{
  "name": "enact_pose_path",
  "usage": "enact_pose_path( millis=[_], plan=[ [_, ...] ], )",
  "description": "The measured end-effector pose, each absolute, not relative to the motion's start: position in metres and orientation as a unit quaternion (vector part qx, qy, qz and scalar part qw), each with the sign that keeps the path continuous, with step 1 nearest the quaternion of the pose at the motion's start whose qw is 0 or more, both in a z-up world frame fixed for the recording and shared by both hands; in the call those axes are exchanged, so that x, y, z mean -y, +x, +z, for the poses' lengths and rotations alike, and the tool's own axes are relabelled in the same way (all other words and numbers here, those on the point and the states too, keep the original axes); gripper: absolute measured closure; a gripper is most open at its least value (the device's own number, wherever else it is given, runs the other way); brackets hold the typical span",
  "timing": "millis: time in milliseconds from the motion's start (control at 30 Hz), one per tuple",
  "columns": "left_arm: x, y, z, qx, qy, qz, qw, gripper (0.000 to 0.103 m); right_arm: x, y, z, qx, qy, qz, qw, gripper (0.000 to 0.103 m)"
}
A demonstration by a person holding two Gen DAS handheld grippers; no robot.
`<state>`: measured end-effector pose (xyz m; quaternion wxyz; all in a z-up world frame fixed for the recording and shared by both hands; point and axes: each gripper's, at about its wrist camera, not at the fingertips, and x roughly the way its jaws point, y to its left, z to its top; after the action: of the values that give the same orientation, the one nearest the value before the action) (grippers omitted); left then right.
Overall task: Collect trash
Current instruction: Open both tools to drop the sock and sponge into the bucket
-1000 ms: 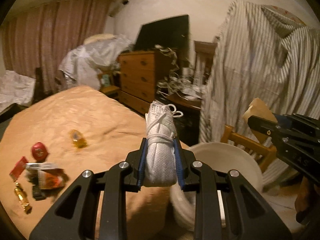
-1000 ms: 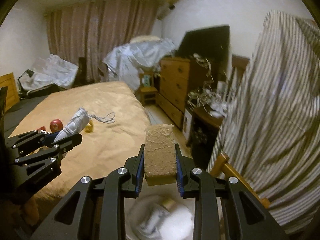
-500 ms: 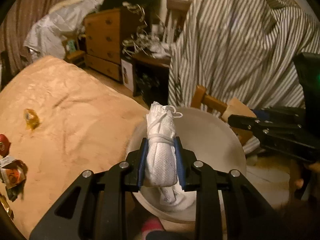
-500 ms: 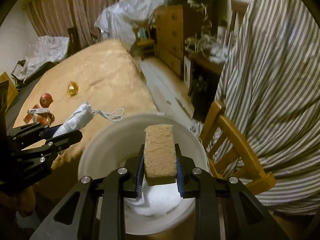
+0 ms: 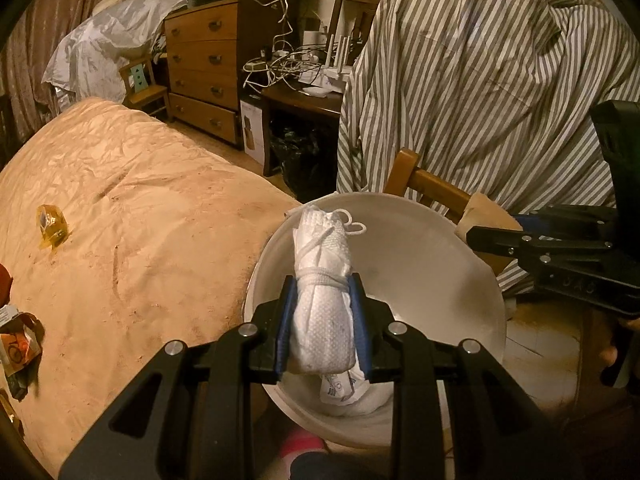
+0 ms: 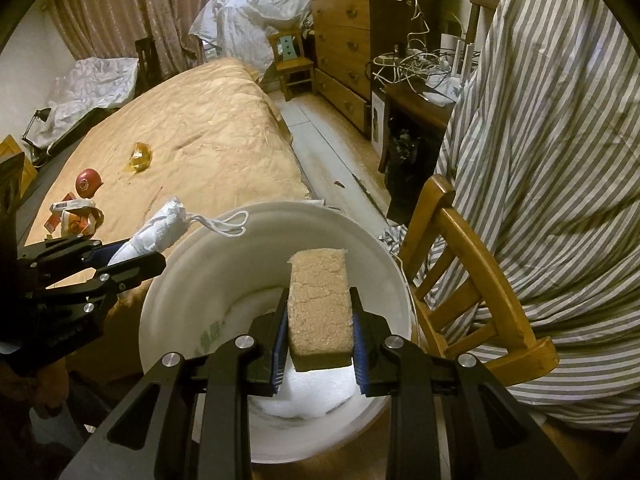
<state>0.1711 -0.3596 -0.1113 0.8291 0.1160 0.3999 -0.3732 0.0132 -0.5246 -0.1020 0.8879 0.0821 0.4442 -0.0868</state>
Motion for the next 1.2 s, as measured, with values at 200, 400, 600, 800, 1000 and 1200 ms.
enact_pose_path(
  millis=[200, 400, 600, 800, 1000, 1200],
  plan=[
    [0.361, 0.171, -0.110, -0.398, 0.118, -0.371, 0.830, 0.077, 0.524, 0.015, -0.100, -0.438, 0.082, -0.085, 0.891, 0.075],
    [0.361, 0.170, -0.110, -0.394, 0.119, -0.368, 0.834, 0.049, 0.525, 0.014, -0.096, -0.428, 0.089, -0.085, 0.896, 0.052],
    [0.359, 0.170, -0.109, -0.392, 0.121, -0.366, 0.835, 0.045, 0.526, 0.010, -0.095, -0.423, 0.094, -0.087, 0.897, 0.052],
    [0.358, 0.169, -0.109, -0.392, 0.119, -0.367, 0.835, 0.045, 0.526, 0.010, -0.095, -0.422, 0.094, -0.086, 0.897, 0.052],
    [0.347, 0.168, -0.107, -0.390, 0.115, -0.362, 0.839, 0.045, 0.513, 0.005, -0.089, -0.404, 0.083, -0.078, 0.908, 0.049],
    [0.299, 0.171, -0.110, -0.391, 0.101, -0.337, 0.850, 0.045, 0.464, 0.004, -0.072, -0.355, 0.069, -0.036, 0.932, 0.035]
  ],
)
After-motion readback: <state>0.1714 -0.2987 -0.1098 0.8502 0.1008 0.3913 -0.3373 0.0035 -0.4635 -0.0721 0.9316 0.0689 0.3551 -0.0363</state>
